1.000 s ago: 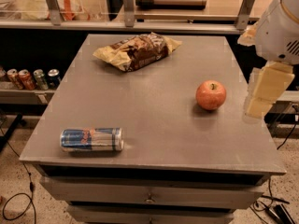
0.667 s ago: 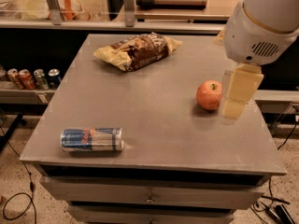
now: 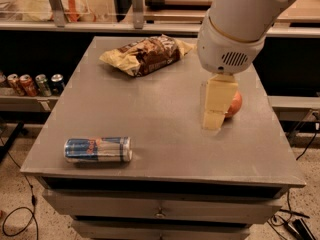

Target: Place redbull can upright

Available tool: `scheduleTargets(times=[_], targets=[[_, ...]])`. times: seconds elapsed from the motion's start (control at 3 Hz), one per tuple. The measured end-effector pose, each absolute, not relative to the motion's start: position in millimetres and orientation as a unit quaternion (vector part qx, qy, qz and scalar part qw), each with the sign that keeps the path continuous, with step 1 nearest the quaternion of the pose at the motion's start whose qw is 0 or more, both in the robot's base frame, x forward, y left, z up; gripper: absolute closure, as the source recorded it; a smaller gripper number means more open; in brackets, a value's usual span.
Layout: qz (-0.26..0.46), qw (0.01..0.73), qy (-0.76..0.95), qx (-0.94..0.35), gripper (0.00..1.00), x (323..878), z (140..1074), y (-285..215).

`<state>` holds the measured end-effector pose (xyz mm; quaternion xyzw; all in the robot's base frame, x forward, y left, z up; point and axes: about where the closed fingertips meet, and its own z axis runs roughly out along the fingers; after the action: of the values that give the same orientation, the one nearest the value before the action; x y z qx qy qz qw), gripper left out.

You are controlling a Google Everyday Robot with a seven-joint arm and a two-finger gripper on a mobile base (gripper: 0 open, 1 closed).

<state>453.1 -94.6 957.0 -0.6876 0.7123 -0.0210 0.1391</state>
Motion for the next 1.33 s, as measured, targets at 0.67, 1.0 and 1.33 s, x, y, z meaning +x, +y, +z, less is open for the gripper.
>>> scheduleTargets(times=[0.67, 1.0, 1.33], targets=[[-0.018, 0.100, 0.702, -0.704, 0.00, 421.0, 936.4, -24.0], [-0.008, 0.088, 0.694, -0.714, 0.00, 409.3, 926.4, 18.2], [0.002, 0.093, 0.686, -0.722, 0.00, 407.9, 921.5, 57.9]])
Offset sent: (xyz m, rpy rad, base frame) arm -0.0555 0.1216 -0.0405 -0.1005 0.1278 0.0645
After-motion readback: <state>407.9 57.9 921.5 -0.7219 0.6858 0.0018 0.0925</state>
